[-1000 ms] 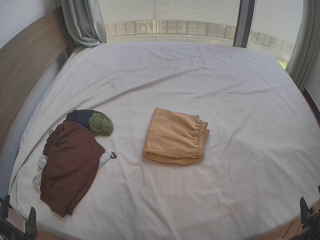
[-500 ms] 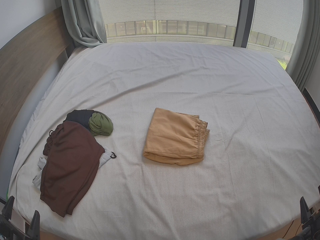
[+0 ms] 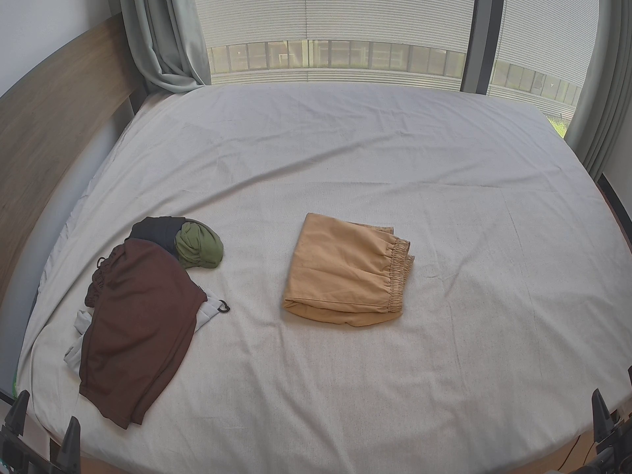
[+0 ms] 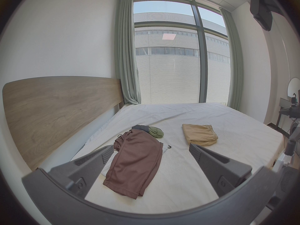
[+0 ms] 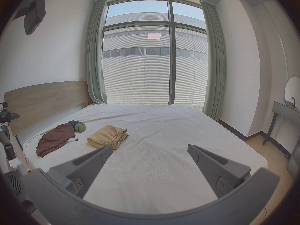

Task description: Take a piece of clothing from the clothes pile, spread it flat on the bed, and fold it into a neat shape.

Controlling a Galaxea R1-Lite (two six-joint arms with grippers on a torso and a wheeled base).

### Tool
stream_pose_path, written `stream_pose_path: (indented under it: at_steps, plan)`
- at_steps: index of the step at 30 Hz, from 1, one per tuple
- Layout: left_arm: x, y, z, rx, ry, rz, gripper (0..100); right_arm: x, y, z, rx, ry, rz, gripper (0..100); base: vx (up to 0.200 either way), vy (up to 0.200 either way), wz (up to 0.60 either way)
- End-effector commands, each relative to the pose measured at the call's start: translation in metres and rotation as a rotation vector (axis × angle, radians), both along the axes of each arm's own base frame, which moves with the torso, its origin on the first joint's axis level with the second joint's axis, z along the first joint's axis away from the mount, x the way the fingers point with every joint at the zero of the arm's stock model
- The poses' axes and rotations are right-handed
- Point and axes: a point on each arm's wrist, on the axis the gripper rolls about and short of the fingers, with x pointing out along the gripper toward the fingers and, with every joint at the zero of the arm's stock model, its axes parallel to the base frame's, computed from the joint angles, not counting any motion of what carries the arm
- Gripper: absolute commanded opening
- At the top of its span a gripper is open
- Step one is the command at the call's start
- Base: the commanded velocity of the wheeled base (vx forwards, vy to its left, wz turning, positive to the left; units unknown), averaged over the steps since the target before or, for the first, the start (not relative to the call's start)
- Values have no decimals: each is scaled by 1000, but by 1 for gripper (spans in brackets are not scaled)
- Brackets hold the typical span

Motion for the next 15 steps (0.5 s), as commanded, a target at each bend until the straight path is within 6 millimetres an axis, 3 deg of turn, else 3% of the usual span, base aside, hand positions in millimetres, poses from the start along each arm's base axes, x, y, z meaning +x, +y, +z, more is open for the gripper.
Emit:
stream_pose_path:
  at_steps: [1,15]
  plan:
    - [0,0,-5,1,4,1,100,0,0,-5,3,4,-1,100,0,0,0]
    - [0,0,-5,1,4,1,100,0,0,-5,7,3,-1,100,0,0,0]
